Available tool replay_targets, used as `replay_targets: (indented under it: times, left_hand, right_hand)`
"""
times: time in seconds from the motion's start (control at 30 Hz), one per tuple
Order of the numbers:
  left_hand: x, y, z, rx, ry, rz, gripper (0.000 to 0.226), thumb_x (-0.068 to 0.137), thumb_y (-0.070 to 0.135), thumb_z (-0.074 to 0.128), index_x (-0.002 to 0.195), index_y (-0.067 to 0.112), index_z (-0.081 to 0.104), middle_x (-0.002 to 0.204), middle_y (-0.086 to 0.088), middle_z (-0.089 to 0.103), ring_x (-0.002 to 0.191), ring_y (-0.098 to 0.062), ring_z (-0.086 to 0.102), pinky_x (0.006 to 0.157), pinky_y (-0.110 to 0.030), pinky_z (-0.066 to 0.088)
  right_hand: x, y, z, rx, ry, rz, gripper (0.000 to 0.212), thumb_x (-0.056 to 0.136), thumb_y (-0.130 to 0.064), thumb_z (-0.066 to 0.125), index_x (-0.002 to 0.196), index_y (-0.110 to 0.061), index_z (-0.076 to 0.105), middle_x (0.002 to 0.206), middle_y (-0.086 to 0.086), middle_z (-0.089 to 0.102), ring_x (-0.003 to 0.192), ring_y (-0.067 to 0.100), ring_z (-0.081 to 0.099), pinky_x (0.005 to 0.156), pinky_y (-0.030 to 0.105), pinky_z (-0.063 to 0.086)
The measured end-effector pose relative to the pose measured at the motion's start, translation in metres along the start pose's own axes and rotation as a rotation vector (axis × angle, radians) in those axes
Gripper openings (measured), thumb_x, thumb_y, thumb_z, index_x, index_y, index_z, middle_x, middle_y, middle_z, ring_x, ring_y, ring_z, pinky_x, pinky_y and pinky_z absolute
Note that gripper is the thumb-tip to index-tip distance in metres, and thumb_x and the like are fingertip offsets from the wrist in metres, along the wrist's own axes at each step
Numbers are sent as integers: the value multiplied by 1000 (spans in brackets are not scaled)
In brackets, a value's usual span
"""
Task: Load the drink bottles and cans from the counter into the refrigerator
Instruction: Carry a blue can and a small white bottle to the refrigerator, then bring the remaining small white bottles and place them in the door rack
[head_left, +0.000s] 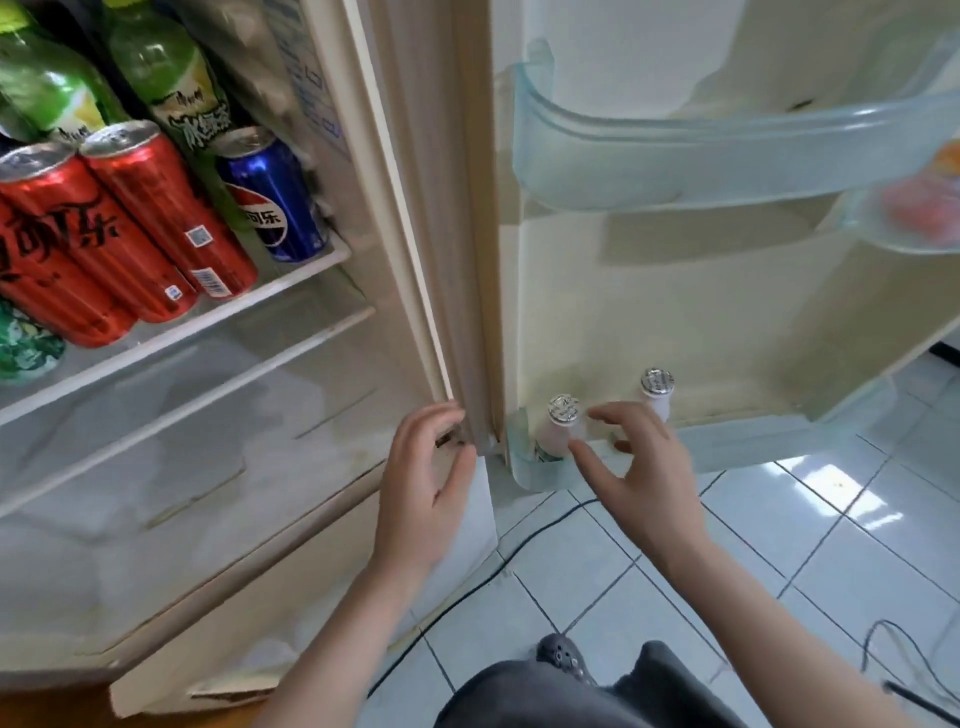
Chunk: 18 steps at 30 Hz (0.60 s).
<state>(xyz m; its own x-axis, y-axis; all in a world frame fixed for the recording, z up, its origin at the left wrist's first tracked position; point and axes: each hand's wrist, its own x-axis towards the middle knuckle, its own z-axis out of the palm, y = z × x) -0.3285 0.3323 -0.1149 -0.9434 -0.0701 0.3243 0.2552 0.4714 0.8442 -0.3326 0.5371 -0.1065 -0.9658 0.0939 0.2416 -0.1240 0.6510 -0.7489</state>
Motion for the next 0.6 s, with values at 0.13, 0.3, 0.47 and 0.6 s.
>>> replay_targets:
  times: [0.13,0.3,0.47,0.6]
  left_hand:
    - [-29,-24,23,15,-282,-82,22,91,16,56,105,34,58,108,24,58,106,6,53,92,-18,44]
    - [-72,-47,65,104,-765,-60,19,91,17,58,109,21,62,102,19,57,94,6,53,79,2,33]
    - [-131,-59,115,304,-1426,-73,32,92,31,55,122,21,56,115,8,60,98,-7,56,87,-21,43]
    - [-183,-66,144,600,-1757,-100,36,92,37,51,124,19,54,120,4,60,105,-13,56,89,-23,41]
  right_hand:
    - [-46,12,-7,-31,170,39,13,84,-11,67,97,-12,65,96,-6,63,85,15,60,73,31,53]
    - [-141,54,-7,-129,170,397,10,85,-11,64,95,-12,66,95,-7,64,86,13,61,74,33,53]
    - [-266,85,-19,-70,196,962,9,85,-14,62,88,-20,68,86,-8,68,85,13,63,75,29,49]
    - [-369,94,-27,82,408,1364,11,86,-15,60,90,-24,64,87,-6,67,91,18,64,74,26,45]
